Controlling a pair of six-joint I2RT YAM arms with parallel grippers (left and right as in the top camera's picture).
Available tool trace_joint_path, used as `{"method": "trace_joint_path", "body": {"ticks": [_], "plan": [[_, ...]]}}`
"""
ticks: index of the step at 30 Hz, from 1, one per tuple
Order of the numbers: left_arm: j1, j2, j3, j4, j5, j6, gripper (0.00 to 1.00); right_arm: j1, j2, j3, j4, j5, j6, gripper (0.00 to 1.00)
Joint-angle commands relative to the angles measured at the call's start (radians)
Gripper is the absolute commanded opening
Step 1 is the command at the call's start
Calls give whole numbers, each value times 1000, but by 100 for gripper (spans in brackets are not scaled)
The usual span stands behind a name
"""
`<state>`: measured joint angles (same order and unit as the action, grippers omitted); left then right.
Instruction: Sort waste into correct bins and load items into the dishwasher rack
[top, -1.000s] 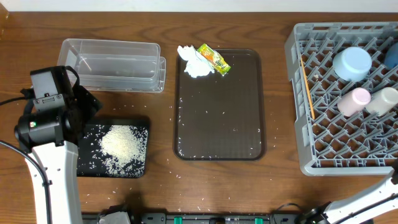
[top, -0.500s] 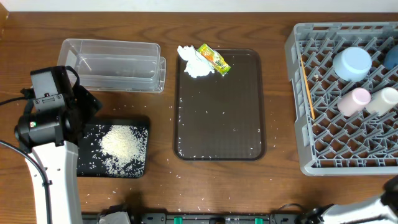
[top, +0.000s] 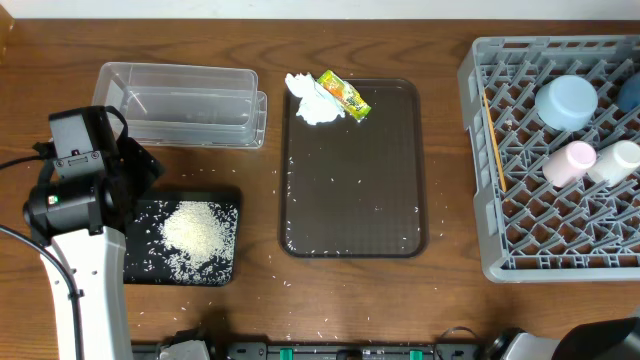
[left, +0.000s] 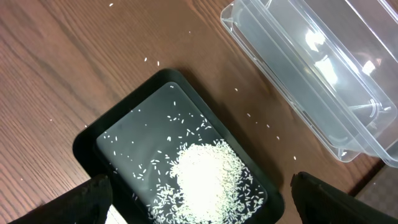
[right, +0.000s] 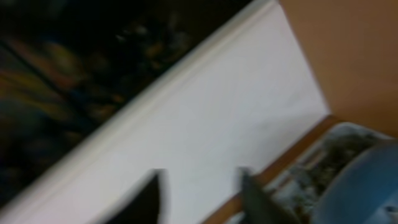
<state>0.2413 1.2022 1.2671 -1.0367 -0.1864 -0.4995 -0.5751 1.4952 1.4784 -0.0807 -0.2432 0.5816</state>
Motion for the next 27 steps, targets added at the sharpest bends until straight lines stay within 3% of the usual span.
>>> {"method": "trace_joint_path", "body": {"ticks": [1,12,14,19,27], "plan": [[5,0,13,-2,-6,-7,94,73,77,14,-17,388,-193,15],[5,0,13,-3,-6,-7,94,79,456,385,-253,388,-288,6],[5,0,13,-2,-6,-7,95,78,489,408,-249,385,-291,1],[5,0,13,-2,-6,-7,94,66,518,409,-234,387,-312,1],[5,0,13,-2,-6,-7,94,38,521,407,-369,525,-351,1]]}}
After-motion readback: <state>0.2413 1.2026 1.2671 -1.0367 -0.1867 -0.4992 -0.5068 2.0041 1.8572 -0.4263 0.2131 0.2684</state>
